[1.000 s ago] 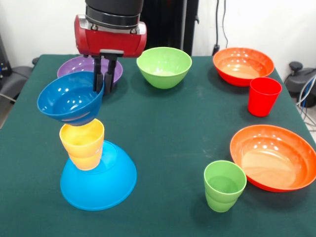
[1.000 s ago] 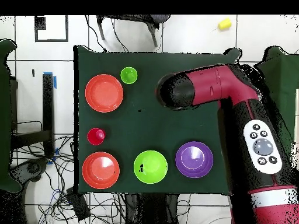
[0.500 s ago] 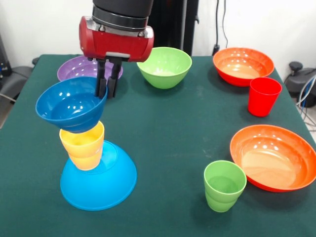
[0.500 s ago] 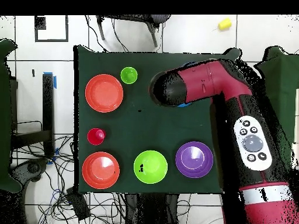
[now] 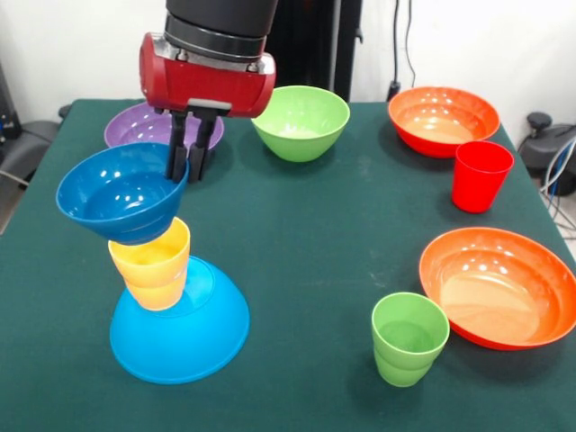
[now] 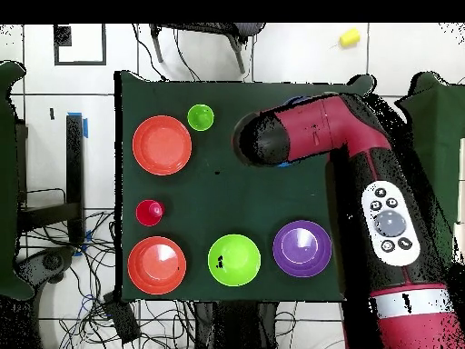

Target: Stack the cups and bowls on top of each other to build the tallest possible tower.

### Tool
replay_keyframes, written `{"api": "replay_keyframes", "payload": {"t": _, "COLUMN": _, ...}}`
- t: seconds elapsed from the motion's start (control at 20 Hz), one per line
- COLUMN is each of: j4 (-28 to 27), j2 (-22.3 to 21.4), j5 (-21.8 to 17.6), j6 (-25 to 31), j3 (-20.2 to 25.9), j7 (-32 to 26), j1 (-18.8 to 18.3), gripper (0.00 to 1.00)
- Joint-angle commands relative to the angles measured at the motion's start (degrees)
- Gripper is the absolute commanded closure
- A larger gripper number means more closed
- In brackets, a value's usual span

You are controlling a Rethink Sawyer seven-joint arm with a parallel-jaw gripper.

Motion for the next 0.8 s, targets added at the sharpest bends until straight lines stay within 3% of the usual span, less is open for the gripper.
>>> {"api": "replay_keyframes", "payload": {"t": 0.05, "j4": -1.4, "j2": 3.1, "j5": -2.2, "j6": 0.9, "j3": -3.4, "j7": -1.0, "j1": 2.5, "gripper": 1.00}}
{"api": "replay_keyframes", "payload": {"t": 0.3, "j4": -1.3, "j2": 3.1, "j5": -2.8, "j6": 2.3, "j3": -4.8, "j7": -1.4, "j1": 3.2, "gripper": 1.00}}
{"api": "replay_keyframes", "payload": {"t": 0.8, "j4": 0.1, "j2": 3.2, "j5": -0.7, "j6": -0.1, "j3": -5.2, "j7": 0.6, "j1": 3.7, "gripper": 1.00}}
